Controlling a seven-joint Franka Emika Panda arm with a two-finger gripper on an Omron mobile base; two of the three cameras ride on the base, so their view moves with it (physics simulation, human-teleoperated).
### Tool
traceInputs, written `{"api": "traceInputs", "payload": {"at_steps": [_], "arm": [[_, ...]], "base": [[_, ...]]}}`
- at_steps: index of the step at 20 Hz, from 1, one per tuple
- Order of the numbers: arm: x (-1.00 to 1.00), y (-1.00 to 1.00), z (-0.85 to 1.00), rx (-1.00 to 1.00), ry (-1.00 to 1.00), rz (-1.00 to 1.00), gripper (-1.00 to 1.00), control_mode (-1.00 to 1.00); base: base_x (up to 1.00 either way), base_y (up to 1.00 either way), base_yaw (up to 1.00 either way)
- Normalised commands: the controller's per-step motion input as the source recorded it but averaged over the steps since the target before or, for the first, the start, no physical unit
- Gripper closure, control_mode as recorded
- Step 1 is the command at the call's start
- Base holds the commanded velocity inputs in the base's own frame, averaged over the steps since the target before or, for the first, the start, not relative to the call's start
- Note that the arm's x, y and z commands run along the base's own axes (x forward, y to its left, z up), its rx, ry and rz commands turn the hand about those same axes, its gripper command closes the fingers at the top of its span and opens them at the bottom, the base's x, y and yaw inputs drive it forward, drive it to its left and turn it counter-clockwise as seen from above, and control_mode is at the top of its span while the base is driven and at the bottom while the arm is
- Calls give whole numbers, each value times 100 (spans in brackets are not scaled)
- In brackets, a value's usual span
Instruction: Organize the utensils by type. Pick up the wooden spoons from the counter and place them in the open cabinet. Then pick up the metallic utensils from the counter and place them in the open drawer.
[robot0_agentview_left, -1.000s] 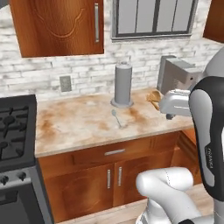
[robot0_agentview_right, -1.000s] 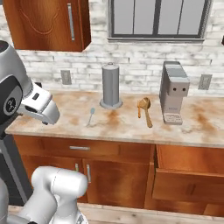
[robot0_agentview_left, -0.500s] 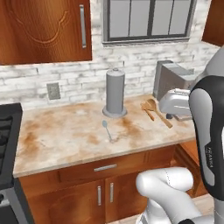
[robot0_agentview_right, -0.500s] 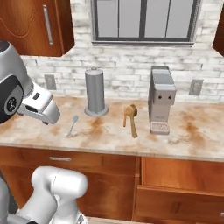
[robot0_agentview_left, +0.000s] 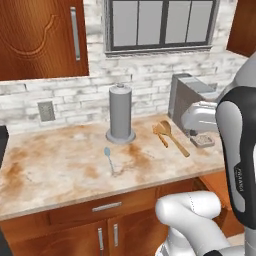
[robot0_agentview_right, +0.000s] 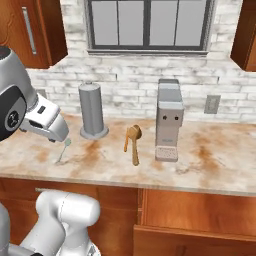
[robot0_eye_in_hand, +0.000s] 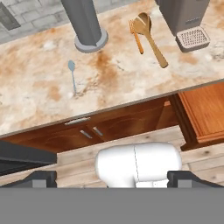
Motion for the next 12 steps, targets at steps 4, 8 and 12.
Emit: {"api": "traceInputs", "payload": {"at_steps": [4, 8, 12], "arm": [[0, 0, 0, 0, 0, 0, -100, 100], [0, 0, 0, 0, 0, 0, -100, 100], [0, 0, 0, 0, 0, 0, -100, 100]], "base": [[46, -39, 0], [47, -27, 0], [38, -2, 0]]}}
